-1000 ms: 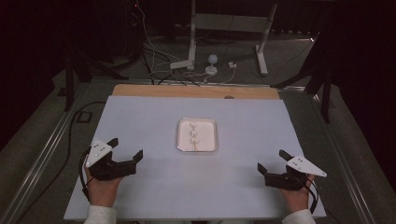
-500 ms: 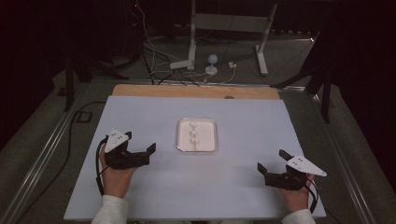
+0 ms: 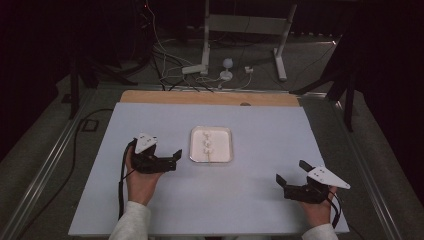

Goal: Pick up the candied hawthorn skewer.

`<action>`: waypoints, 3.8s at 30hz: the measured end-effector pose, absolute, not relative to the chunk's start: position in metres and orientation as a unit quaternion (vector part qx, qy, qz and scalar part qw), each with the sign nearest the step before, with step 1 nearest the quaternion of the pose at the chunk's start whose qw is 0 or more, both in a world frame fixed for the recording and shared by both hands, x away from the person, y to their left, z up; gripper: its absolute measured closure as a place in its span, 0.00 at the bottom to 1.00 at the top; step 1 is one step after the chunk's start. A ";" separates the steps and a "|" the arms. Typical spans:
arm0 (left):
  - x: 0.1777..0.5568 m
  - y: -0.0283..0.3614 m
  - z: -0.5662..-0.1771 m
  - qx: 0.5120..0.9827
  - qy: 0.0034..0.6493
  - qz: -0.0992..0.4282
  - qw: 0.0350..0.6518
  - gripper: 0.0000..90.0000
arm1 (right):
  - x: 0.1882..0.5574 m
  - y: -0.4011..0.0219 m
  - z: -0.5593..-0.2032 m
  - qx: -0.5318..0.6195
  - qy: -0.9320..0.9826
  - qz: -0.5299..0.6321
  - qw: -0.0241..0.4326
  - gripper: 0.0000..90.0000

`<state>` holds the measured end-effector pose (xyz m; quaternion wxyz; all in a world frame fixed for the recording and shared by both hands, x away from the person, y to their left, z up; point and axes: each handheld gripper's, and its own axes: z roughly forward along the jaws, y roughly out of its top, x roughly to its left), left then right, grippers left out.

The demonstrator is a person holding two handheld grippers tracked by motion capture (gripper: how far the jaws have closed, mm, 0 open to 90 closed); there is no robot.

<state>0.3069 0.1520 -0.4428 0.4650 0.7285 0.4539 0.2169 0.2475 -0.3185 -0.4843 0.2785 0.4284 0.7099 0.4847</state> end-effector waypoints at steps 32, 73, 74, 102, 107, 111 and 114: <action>0.346 0.082 -0.479 0.762 0.444 0.200 0.426 0.01 | 0.247 -0.320 -0.484 0.429 0.709 0.486 0.278 0.00; 0.364 0.054 -0.509 0.802 0.500 0.104 0.308 0.94 | 0.247 -0.321 -0.485 0.429 0.710 0.486 0.275 0.00; 0.365 0.055 -0.509 0.802 0.502 0.103 0.308 0.96 | 0.247 -0.321 -0.485 0.429 0.710 0.486 0.275 0.00; 0.350 0.080 -0.484 0.779 0.487 0.107 0.380 1.00 | 0.247 -0.324 -0.485 0.443 0.701 0.491 0.267 0.00; 0.343 0.086 -0.478 0.776 0.479 0.106 0.395 1.00 | 0.247 -0.325 -0.485 0.448 0.698 0.493 0.263 0.00; 0.338 0.092 -0.475 0.773 0.477 0.108 0.404 1.00 | 0.247 -0.325 -0.485 0.451 0.696 0.495 0.261 0.00; 0.335 0.096 -0.473 0.770 0.476 0.107 0.412 0.99 | 0.247 -0.324 -0.486 0.454 0.696 0.494 0.257 0.00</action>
